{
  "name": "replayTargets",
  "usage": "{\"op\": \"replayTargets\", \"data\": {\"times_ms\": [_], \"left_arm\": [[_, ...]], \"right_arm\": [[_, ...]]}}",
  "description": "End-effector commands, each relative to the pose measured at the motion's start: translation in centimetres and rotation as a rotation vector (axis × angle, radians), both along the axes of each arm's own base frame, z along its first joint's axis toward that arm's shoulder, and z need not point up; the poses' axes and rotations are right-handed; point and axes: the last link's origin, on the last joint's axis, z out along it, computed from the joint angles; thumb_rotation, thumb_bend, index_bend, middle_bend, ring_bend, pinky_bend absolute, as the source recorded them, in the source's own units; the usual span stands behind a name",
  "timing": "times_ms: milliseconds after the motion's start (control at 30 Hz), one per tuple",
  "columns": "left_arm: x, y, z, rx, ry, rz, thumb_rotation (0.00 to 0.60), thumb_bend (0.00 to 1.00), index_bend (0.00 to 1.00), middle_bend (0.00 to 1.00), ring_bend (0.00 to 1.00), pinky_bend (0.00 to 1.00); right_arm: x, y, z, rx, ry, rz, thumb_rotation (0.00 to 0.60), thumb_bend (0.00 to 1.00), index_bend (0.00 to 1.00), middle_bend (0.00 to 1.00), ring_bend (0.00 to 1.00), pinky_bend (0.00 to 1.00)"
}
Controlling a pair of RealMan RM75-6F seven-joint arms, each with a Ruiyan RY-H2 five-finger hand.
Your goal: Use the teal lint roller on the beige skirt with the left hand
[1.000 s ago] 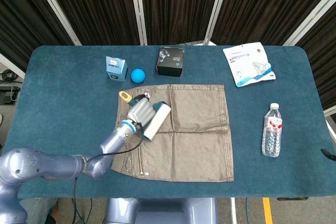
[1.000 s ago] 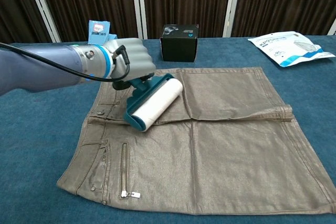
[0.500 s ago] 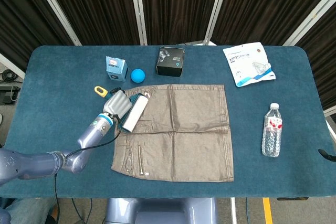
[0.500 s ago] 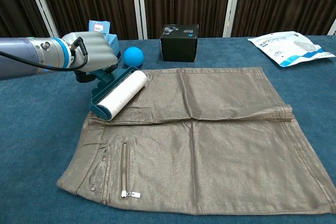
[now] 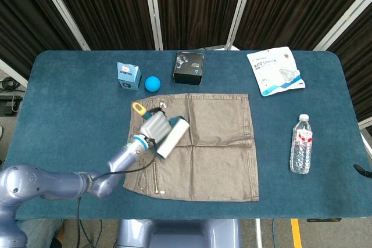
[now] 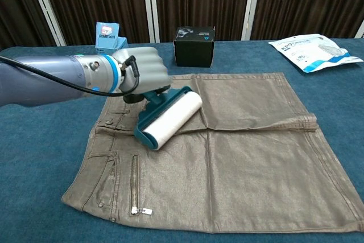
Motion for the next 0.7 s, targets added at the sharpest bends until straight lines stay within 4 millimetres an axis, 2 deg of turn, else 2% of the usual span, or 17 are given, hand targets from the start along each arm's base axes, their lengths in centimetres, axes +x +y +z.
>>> {"op": "replayTargets", "data": {"times_ms": [33,133,367,533,700], "left_arm": [[2.2,-1.1,-1.4,-0.028,-0.014,-0.038,0.6,0.84,0.71,0.46,0.39,0.45],[3.9,-2.1,-2.4,-0.053,-0.023,-0.074,0.6,0.84,0.71,0.46,0.39,0.45],[6.2,-3.7,-4.0,-0.087,-0.027,-0.118,0.6,0.84,0.71,0.46,0.39,0.45],[6.9,-4.6,-5.0,-0.111,-0.029,-0.128,0.6,0.84,0.71,0.46,0.39,0.45],[6.4,-4.5,-5.2,-0.106,-0.02,-0.113,0.6,0.84,0.71,0.46,0.39,0.45]], "right_arm": [[-0.1,0.0,0.1,-0.001,-0.001,-0.001,0.6,0.0,0.0,0.0,0.0,0.0],[-0.1,0.0,0.1,-0.002,-0.002,-0.003,0.6,0.0,0.0,0.0,0.0,0.0],[-0.2,0.1,0.2,-0.005,-0.003,-0.005,0.6,0.0,0.0,0.0,0.0,0.0],[-0.3,0.1,0.3,-0.005,-0.003,-0.008,0.6,0.0,0.0,0.0,0.0,0.0],[-0.4,0.2,0.4,-0.006,-0.002,-0.012,0.6,0.0,0.0,0.0,0.0,0.0]]}}
